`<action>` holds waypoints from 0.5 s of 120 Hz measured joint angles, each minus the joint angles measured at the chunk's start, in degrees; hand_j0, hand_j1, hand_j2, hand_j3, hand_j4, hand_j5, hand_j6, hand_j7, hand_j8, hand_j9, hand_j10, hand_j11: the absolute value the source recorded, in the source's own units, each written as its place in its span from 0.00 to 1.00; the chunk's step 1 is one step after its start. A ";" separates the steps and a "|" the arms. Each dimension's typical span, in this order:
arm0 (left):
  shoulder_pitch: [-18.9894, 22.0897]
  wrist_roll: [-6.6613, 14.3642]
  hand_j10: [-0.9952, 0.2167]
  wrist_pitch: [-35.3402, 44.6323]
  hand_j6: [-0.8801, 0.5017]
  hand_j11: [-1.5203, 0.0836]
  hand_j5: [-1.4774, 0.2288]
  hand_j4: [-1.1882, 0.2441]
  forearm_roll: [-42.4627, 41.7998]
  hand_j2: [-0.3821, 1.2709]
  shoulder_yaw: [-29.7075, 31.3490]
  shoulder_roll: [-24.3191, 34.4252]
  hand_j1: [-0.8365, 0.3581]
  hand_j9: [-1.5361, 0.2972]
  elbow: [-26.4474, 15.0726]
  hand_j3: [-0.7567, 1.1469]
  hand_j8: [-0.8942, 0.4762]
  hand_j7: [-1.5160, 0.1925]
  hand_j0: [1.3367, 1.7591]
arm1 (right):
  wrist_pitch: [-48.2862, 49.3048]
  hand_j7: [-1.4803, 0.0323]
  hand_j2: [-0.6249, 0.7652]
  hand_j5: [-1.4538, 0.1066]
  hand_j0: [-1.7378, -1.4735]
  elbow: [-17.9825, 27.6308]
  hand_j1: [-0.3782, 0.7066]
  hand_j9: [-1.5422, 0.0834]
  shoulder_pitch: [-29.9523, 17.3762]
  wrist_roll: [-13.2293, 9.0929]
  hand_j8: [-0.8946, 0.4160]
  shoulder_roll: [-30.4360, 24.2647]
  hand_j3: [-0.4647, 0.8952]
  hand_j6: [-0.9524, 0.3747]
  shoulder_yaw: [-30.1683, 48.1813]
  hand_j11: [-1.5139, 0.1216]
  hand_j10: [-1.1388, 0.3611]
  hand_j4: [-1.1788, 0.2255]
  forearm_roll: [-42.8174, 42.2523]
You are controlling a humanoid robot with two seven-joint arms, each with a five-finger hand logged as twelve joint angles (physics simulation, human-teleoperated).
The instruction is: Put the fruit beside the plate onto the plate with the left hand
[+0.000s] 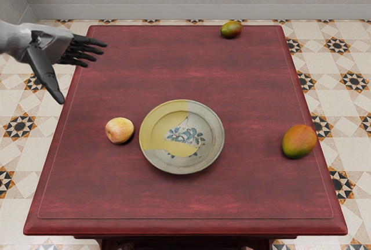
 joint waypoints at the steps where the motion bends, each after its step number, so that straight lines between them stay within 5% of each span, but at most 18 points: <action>1: 0.00 0.00 0.82 0.00 0.64 0.95 0.87 0.83 0.01 0.23 0.00 0.04 0.99 0.84 0.00 0.40 0.65 0.89 0.76 | 0.00 0.96 0.45 0.91 0.30 0.00 0.05 0.93 0.00 0.00 0.67 0.00 0.34 0.70 0.00 0.91 0.74 0.82 0.00; 40: -0.24 0.04 0.82 0.00 0.64 0.95 0.87 0.83 2.22 0.23 0.08 2.80 0.99 0.84 0.06 0.40 0.65 0.89 0.76 | -0.01 0.96 0.45 0.91 0.30 -0.02 0.05 0.93 -0.01 0.01 0.67 0.00 0.34 0.70 0.03 0.91 0.74 0.82 0.00; 49: -0.26 0.09 0.82 0.00 0.64 0.95 0.87 0.83 3.54 0.23 0.20 -0.65 0.99 0.84 1.45 0.40 0.65 0.89 0.76 | 0.00 0.96 0.45 0.91 0.30 -0.02 0.05 0.93 -0.01 0.02 0.67 0.00 0.34 0.70 0.03 0.91 0.74 0.82 0.00; 60: -1.71 0.42 0.82 0.00 0.64 0.95 0.87 0.83 6.83 0.23 0.60 -14.35 0.99 0.84 2.05 0.40 0.65 0.89 0.76 | -0.01 0.96 0.45 0.91 0.30 -0.02 0.05 0.93 -0.01 0.02 0.67 0.00 0.34 0.70 0.04 0.91 0.74 0.82 0.00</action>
